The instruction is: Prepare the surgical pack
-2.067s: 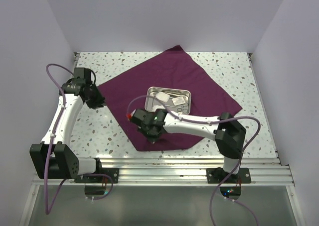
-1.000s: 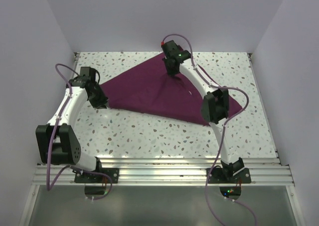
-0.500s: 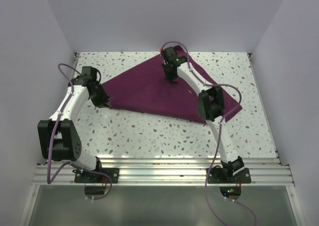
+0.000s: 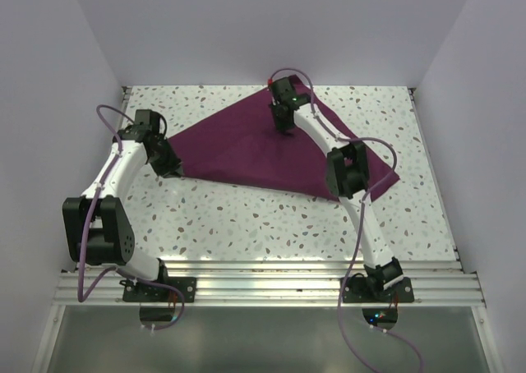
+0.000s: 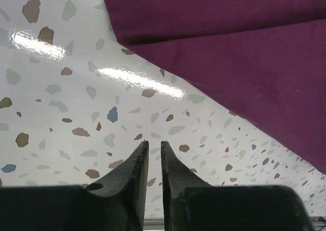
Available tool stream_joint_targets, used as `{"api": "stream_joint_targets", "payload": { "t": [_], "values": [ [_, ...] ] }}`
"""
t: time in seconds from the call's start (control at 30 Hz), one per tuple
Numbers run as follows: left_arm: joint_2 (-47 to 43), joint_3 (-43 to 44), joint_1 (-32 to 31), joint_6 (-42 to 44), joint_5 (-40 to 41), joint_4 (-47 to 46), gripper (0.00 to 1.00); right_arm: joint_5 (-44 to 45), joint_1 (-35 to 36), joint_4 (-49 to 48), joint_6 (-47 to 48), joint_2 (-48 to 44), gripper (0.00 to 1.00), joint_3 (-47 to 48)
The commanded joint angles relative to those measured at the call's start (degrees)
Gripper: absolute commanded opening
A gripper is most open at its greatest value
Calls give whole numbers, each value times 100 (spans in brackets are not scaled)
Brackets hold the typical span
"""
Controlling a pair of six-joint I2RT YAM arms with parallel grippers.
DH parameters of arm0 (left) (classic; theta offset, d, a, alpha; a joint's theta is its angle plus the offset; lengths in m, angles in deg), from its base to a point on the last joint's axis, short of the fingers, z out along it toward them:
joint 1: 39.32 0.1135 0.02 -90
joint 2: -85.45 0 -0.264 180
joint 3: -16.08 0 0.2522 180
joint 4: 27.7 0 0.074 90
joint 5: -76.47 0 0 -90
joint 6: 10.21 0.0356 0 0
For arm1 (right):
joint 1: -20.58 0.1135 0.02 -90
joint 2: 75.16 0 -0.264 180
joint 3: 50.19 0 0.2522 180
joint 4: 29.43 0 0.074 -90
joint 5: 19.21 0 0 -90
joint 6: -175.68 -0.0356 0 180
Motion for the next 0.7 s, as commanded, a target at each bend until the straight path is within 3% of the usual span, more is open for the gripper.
{"api": "stream_joint_targets", "payload": {
  "t": [0.0,0.2,0.33,0.43,0.6,0.67],
  "values": [
    [10,75,41,108,-77,-210,20,84,-86,-381,-49,187,19,393],
    [256,302,32,205,-174,-465,19,-39,-322,-241,-470,-57,56,877],
    [711,627,15,416,-296,-729,12,-337,-770,-171,-1338,-803,58,256],
    [1264,1137,-29,592,-402,-659,0,-557,-1175,215,-1840,-1340,59,-167],
    [1960,1892,-55,723,-525,-879,0,-400,-1667,997,-1965,-2140,52,-1089],
    [2443,2287,-47,750,-569,-738,0,-338,-1886,885,-1974,-2709,48,-1994]
  ]
}}
